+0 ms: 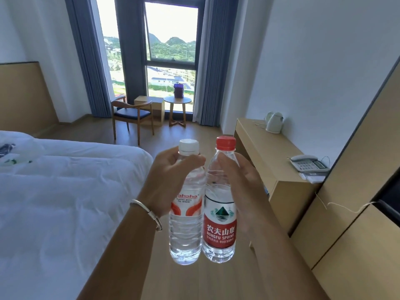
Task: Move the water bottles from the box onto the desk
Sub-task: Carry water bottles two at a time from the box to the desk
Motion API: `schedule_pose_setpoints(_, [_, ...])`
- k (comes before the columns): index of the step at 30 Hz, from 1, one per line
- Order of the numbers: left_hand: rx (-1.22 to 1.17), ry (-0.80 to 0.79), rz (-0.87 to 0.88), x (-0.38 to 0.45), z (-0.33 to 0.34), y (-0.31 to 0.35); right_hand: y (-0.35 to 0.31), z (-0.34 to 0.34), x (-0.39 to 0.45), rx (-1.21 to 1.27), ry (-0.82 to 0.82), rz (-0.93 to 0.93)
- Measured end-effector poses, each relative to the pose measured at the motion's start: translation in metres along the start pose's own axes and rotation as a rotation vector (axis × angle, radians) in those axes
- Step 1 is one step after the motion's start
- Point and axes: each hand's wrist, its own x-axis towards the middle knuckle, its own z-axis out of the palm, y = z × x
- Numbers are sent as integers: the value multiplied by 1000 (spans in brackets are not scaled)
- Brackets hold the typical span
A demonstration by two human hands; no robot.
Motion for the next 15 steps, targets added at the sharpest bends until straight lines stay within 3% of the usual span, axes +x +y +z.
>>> schedule_pose_setpoints(15, [2,-44,28,234,79,-56,31,-85,240,17,-7,-51])
